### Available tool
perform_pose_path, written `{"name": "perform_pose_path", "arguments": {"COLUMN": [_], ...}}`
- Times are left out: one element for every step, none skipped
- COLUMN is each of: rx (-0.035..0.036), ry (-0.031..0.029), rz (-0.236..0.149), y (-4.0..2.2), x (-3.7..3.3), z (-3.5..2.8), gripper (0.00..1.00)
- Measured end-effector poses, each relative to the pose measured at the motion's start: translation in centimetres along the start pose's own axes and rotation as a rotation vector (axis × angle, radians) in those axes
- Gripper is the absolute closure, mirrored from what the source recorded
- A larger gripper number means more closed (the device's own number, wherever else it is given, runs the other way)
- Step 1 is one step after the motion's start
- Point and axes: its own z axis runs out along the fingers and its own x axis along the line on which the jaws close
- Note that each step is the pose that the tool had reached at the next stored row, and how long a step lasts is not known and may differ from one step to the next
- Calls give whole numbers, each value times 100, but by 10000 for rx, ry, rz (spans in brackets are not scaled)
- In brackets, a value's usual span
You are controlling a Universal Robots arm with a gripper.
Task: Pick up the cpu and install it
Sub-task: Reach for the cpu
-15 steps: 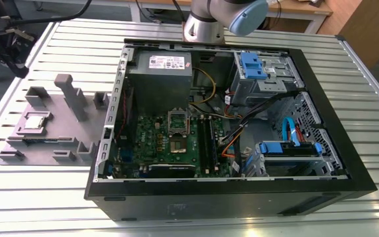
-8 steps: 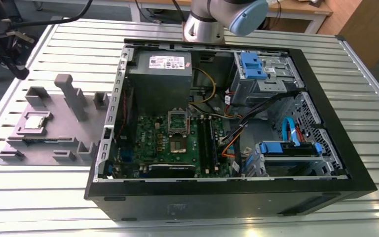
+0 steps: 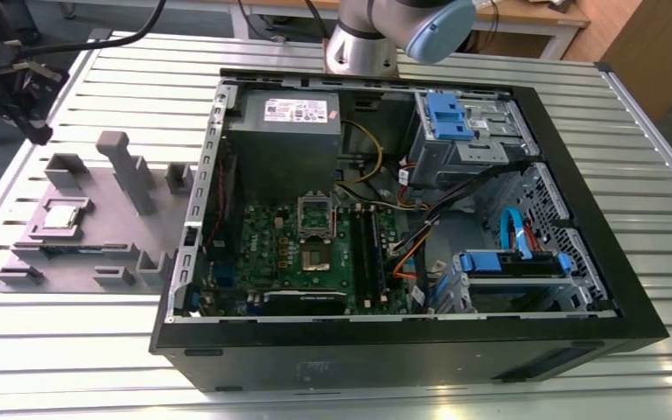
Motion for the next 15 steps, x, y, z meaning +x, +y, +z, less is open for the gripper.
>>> {"name": "perform_pose_path", "arguments": {"rx": [0, 0, 0, 0, 0, 1, 0, 0, 0, 0, 0, 0, 0, 0, 0], "ry": [0, 0, 0, 0, 1, 1, 0, 0, 0, 0, 0, 0, 0, 0, -1], "rz": [0, 0, 0, 0, 1, 1, 1, 1, 1, 1, 1, 1, 1, 0, 1], "y": [-1, -3, -4, -5, -6, -8, -9, -10, -12, -13, -14, -15, -17, -18, -19], "x": [1, 3, 4, 5, 6, 7, 8, 9, 9, 9, 10, 11, 11, 12, 14], "z": [9, 17, 25, 33, 40, 47, 54, 61, 67, 73, 79, 86, 92, 98, 104], "gripper": [89, 89, 89, 89, 89, 89, 89, 89, 89, 89, 89, 89, 89, 89, 89]}}
